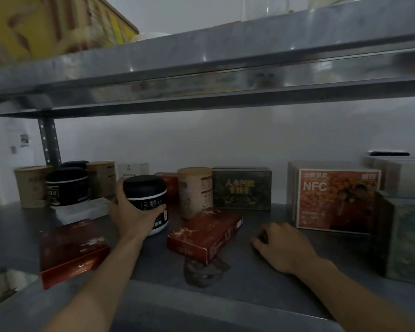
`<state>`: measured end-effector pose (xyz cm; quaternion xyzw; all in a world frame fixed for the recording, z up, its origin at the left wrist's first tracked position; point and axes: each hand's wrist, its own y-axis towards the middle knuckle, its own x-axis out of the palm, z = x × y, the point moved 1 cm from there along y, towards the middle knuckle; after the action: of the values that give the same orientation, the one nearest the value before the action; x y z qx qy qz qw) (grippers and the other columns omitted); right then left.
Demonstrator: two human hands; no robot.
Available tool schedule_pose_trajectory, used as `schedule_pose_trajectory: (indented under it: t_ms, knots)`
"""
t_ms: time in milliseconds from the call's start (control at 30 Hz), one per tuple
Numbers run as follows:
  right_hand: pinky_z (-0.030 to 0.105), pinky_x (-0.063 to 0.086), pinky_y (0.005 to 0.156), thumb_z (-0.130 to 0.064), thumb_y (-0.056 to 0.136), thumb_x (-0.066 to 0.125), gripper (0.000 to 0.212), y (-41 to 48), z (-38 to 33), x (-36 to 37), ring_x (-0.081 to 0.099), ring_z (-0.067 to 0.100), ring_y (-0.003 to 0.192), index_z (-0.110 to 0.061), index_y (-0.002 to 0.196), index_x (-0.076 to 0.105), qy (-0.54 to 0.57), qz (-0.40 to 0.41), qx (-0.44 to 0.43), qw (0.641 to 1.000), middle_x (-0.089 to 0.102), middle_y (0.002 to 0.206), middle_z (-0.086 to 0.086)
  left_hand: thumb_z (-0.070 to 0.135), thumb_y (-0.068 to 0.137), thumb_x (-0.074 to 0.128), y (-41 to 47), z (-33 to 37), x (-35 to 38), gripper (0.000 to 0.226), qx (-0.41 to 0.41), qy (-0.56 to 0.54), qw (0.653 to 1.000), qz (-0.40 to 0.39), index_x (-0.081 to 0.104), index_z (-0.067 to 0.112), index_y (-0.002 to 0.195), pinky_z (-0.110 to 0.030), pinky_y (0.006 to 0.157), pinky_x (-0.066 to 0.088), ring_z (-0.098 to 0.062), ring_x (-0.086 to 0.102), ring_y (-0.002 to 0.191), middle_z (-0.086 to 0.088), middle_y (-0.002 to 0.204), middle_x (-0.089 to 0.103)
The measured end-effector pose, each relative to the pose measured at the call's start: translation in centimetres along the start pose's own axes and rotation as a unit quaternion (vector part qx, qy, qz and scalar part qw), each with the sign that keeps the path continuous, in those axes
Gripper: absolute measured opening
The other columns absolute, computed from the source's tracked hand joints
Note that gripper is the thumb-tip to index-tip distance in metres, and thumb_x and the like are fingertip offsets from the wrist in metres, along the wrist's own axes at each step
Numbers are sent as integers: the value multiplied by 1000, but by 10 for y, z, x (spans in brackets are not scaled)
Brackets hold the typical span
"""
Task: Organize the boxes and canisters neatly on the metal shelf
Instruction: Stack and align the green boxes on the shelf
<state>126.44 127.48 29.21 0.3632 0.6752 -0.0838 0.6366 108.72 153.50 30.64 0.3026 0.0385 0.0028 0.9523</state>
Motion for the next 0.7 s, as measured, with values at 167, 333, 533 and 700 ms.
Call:
schedule_pose_trajectory:
  t_ms: [167,333,533,700]
  knots:
    - [30,38,70,-54,96,49,30,3,-3,1,60,24,100,-25,89,48,10,-2,8,1000,63,107,5,22,59,92,-7,16,0,108,80,57,995,21,31,21,148,-51,111,34,-35,29,137,-18,147,31]
    - [29,38,70,-54,94,50,29,14,-10,5,61,24,102,-25,92,51,20,-2,10,1000,64,111,5,22,77,81,-14,53,24,69,248,34,965,-73,48,16,137,-32,107,36,-18,40,129,-7,138,48]
    - [30,37,67,-55,94,49,26,27,-9,10,61,21,99,-29,90,50,24,-2,6,1000,65,107,1,33,76,82,1,51,83,86,171,10,955,-243,34,29,147,-35,118,21,-17,25,141,-6,155,27]
    - [31,41,69,-55,93,50,28,34,-6,15,62,21,98,-28,90,55,15,7,10,1000,67,104,0,35,73,84,18,33,110,87,112,30,964,-241,37,28,145,-20,106,16,-20,18,144,-9,158,11]
